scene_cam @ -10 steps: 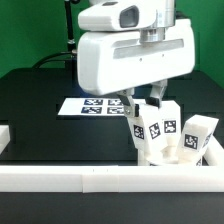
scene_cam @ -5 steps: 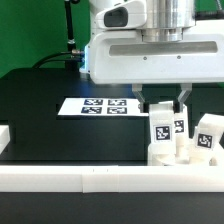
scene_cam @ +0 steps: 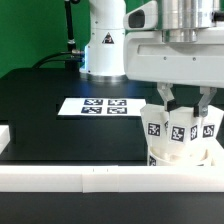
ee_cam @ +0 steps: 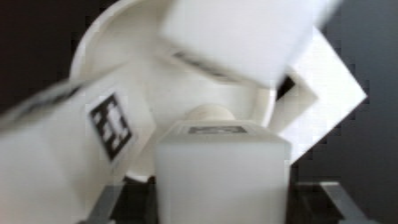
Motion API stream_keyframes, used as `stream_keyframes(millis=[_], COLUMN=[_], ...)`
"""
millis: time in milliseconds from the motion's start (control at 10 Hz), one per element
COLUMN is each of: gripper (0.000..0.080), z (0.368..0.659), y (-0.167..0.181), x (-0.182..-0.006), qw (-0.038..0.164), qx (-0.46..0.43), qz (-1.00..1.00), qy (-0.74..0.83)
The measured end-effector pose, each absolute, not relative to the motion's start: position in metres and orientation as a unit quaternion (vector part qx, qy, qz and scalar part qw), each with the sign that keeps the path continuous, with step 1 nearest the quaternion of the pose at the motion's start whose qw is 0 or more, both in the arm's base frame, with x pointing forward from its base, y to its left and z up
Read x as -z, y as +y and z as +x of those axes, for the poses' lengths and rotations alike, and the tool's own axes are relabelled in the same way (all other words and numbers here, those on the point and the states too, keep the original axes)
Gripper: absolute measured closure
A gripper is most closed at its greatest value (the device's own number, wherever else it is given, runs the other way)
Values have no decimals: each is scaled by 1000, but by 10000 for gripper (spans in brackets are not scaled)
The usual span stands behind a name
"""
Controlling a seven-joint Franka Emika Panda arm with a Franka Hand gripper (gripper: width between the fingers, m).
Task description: Assemble stool
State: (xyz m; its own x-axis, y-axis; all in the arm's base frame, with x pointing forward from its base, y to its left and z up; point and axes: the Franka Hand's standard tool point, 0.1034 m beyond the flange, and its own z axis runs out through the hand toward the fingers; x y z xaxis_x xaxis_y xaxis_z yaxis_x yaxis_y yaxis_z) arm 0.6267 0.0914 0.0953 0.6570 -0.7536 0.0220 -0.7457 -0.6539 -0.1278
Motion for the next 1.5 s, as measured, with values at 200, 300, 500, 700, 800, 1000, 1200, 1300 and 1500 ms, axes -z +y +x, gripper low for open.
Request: stream_keyframes(millis=[200, 300, 500, 700, 800, 1000, 1200, 1300, 1500], gripper=[465, 465, 465, 409, 272, 175, 158, 151, 151], z=[630, 629, 631, 631, 628, 630, 635, 638, 640], y=[99, 102, 114, 114, 112, 100, 94, 88, 85], x=[-96, -95, -95, -95, -95, -105, -120, -131, -133], qw=[78, 84, 101, 103, 97, 86, 91, 96, 96], qx=[31, 27, 14, 8, 1, -23, -23, -16, -3], qz=[-848, -831, -750, -722, -743, -772, -823, -850, -895], qy=[523, 549, 654, 684, 662, 629, 560, 518, 435])
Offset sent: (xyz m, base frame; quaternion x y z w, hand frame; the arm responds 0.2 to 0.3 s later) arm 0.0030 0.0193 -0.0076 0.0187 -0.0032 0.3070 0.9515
